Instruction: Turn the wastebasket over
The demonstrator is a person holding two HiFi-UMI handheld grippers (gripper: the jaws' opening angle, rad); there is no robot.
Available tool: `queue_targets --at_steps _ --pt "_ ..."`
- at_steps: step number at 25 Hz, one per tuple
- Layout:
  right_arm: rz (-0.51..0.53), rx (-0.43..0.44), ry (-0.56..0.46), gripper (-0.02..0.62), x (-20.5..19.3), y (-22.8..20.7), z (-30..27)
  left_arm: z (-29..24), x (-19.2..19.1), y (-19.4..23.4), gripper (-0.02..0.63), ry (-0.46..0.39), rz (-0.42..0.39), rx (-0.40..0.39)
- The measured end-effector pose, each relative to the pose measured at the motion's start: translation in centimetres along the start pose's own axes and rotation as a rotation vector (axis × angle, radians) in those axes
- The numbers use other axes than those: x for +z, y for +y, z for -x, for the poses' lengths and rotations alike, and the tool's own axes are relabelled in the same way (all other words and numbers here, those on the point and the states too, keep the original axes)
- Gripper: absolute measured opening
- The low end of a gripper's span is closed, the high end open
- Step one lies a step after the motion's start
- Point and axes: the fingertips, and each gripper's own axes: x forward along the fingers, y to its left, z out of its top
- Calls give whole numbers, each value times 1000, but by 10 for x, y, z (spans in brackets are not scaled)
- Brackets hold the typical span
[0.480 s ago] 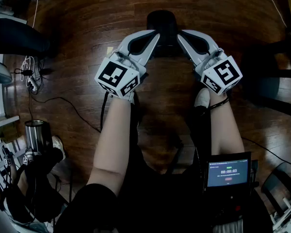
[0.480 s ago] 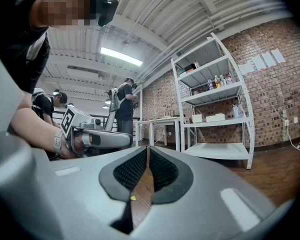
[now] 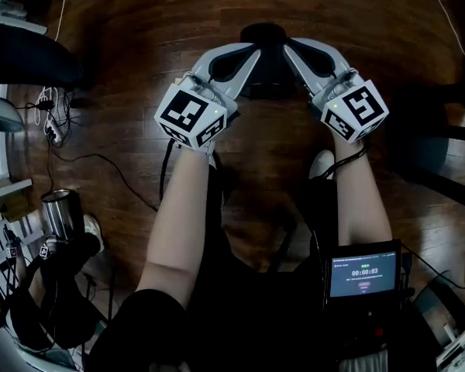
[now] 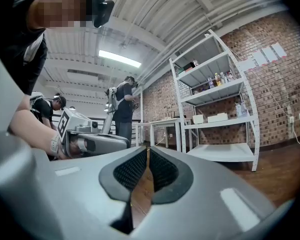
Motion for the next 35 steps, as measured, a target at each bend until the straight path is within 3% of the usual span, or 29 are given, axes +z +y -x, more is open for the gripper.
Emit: queue_targets --at_steps 5,12,20,28,35 --pt "-5 -4 0 12 -2 -26 -14 -18 -4 13 2 15 -19 -5" --pt "-43 -55 18 14 -17 -40 -19 -19 -6 40 2 -26 31 37" --pt "-211 -180 87 38 -85 -57 -14 -6 1 54 2 -64 36 47" --pt "-608 -422 11 44 -184 -68 -6 1 14 59 2 -91 45 47" --pt "-867 -560 -81 51 -262 -53 11 -2 16 61 2 -81 24 54"
